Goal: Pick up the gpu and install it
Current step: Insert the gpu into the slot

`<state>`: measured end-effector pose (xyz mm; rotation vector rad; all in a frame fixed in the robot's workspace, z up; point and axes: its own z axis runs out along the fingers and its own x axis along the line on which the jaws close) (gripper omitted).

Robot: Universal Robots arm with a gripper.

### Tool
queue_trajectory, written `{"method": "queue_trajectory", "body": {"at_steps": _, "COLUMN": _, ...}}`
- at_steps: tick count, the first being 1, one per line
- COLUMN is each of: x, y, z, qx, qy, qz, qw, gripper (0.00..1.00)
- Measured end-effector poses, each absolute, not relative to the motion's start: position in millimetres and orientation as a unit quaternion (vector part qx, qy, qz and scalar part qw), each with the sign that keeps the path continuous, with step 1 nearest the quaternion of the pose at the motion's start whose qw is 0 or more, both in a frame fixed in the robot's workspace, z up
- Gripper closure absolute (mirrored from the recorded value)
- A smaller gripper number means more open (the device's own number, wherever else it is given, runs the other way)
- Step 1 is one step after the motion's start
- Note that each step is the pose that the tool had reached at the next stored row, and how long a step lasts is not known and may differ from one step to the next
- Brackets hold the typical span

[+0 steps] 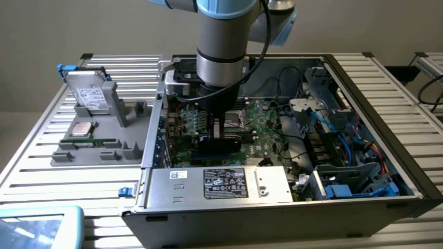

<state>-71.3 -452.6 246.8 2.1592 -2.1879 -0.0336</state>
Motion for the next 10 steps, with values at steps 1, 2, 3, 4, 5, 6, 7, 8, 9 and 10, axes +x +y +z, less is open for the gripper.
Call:
{"method": "queue_trajectory", "body": {"at_steps": 1, "x": -71.3, "y": -452.6, "z": 246.8, "qx": 0.702, "qy": -0.711, "qz": -0.011, "qw": 0.034, "gripper": 0.73}}
{"method": "queue_trajectory", "body": {"at_steps": 2, "x": -71.3, "y": -452.6, "z": 246.7, "qx": 0.702, "qy": -0.711, "qz": -0.011, "qw": 0.034, "gripper": 0.73}}
{"method": "queue_trajectory", "body": {"at_steps": 3, "x": -71.3, "y": -452.6, "z": 246.6, "qx": 0.702, "qy": -0.711, "qz": -0.011, "qw": 0.034, "gripper": 0.73}}
{"method": "queue_trajectory", "body": {"at_steps": 4, "x": -71.3, "y": -452.6, "z": 246.5, "qx": 0.702, "qy": -0.711, "qz": -0.011, "qw": 0.034, "gripper": 0.73}}
{"method": "queue_trajectory", "body": {"at_steps": 5, "x": -71.3, "y": -452.6, "z": 246.4, "qx": 0.702, "qy": -0.711, "qz": -0.011, "qw": 0.034, "gripper": 0.73}}
{"method": "queue_trajectory", "body": {"at_steps": 6, "x": -71.3, "y": -452.6, "z": 246.2, "qx": 0.702, "qy": -0.711, "qz": -0.011, "qw": 0.034, "gripper": 0.73}}
{"method": "queue_trajectory", "body": {"at_steps": 7, "x": -71.3, "y": -452.6, "z": 246.2, "qx": 0.702, "qy": -0.711, "qz": -0.011, "qw": 0.034, "gripper": 0.73}}
{"method": "queue_trajectory", "body": {"at_steps": 8, "x": -71.3, "y": -452.6, "z": 246.2, "qx": 0.702, "qy": -0.711, "qz": -0.011, "qw": 0.034, "gripper": 0.73}}
{"method": "queue_trajectory", "body": {"at_steps": 9, "x": -71.3, "y": -452.6, "z": 246.2, "qx": 0.702, "qy": -0.711, "qz": -0.011, "qw": 0.034, "gripper": 0.73}}
{"method": "queue_trajectory", "body": {"at_steps": 10, "x": -71.3, "y": -452.6, "z": 246.2, "qx": 0.702, "qy": -0.711, "qz": -0.011, "qw": 0.034, "gripper": 0.73}}
